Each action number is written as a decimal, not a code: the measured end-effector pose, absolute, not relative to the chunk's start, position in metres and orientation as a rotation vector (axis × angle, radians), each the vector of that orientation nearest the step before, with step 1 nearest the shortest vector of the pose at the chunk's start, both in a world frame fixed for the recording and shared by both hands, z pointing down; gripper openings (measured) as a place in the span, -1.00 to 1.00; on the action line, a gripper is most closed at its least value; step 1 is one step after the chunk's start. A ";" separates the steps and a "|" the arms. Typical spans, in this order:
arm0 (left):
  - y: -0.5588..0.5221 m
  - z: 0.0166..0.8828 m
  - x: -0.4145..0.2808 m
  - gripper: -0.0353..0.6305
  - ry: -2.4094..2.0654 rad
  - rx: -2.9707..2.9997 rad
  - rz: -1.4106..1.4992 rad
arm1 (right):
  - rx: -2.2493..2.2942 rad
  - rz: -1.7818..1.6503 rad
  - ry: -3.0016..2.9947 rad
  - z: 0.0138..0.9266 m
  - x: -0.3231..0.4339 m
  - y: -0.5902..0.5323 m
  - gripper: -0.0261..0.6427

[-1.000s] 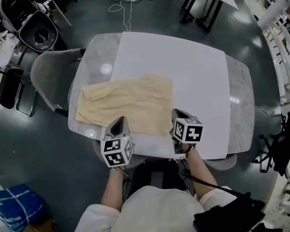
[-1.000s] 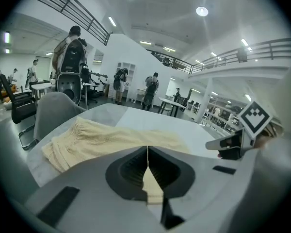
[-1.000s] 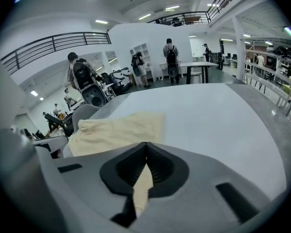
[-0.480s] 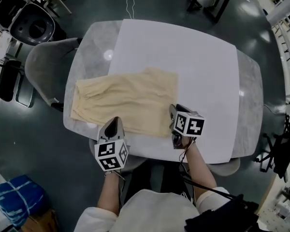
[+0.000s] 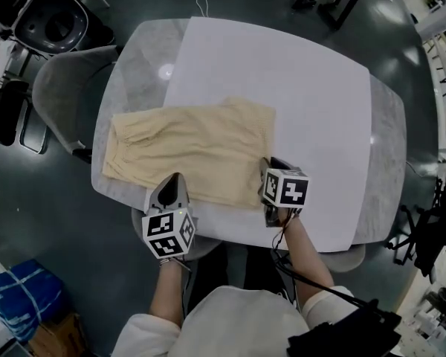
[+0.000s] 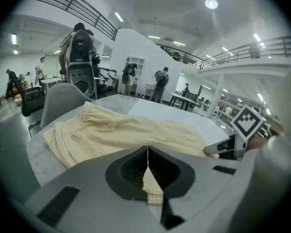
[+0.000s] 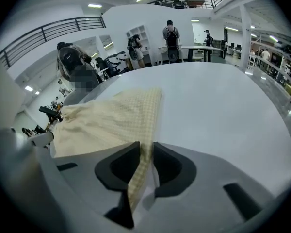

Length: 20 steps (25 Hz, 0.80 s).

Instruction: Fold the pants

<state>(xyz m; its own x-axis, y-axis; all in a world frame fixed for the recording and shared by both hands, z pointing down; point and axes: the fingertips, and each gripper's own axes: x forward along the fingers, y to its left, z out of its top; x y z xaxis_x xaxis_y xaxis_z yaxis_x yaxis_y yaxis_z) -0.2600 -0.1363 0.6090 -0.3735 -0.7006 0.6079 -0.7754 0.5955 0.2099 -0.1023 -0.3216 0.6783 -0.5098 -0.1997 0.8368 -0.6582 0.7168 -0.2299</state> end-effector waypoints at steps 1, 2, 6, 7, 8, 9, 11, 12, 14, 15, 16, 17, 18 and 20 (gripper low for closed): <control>-0.137 0.609 -0.259 -0.87 -2.154 1.160 0.140 | 0.646 0.681 -2.065 0.679 -0.103 -0.321 -0.68; -0.137 0.609 -0.258 -0.87 -2.153 1.159 0.137 | 0.639 0.690 -2.065 0.679 -0.105 -0.320 -0.78; -0.137 0.605 -0.258 -0.87 -2.164 1.149 0.127 | 0.616 0.705 -2.072 0.675 -0.108 -0.320 -0.89; -0.136 0.604 -0.258 -0.87 -2.169 1.145 0.124 | 0.615 0.710 -2.076 0.672 -0.107 -0.320 -0.89; -0.135 0.602 -0.260 -0.87 -2.175 1.140 0.121 | 0.614 0.716 -2.083 0.668 -0.106 -0.320 -0.90; -0.134 0.600 -0.262 -0.87 -2.182 1.135 0.118 | 0.612 0.722 -2.091 0.664 -0.107 -0.320 -0.90; -0.131 0.596 -0.267 -0.87 -2.198 1.125 0.110 | 0.603 0.730 -2.108 0.654 -0.109 -0.320 -0.90; -0.128 0.594 -0.269 -0.87 -2.205 1.120 0.104 | 0.599 0.729 -2.115 0.649 -0.110 -0.319 -0.90; -0.121 0.589 -0.273 -0.87 -2.213 1.113 0.096 | 0.594 0.721 -2.128 0.638 -0.114 -0.315 -0.90; -0.117 0.587 -0.276 -0.87 -2.215 1.111 0.095 | 0.591 0.715 -2.136 0.632 -0.118 -0.312 -0.90; -0.113 0.584 -0.279 -0.87 -2.217 1.112 0.095 | 0.587 0.712 -2.146 0.625 -0.122 -0.309 -0.90; -0.109 0.580 -0.283 -0.87 -2.221 1.113 0.095 | 0.580 0.710 -2.159 0.618 -0.129 -0.306 -0.90; -0.104 0.576 -0.287 -0.87 -2.227 1.112 0.093 | 0.570 0.709 -2.175 0.610 -0.137 -0.302 -0.90; -0.095 0.568 -0.299 -0.87 -2.244 1.106 0.085 | 0.544 0.702 -2.209 0.594 -0.156 -0.294 -0.91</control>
<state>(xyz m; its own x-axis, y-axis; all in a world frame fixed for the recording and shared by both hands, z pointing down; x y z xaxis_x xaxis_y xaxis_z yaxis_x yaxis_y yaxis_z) -0.2985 -0.0949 0.5683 -0.4513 -0.6940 0.5609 -0.7344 0.6460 0.2084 -0.1556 -0.2939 0.5937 -0.6347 -0.1622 0.7556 -0.5687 0.7601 -0.3145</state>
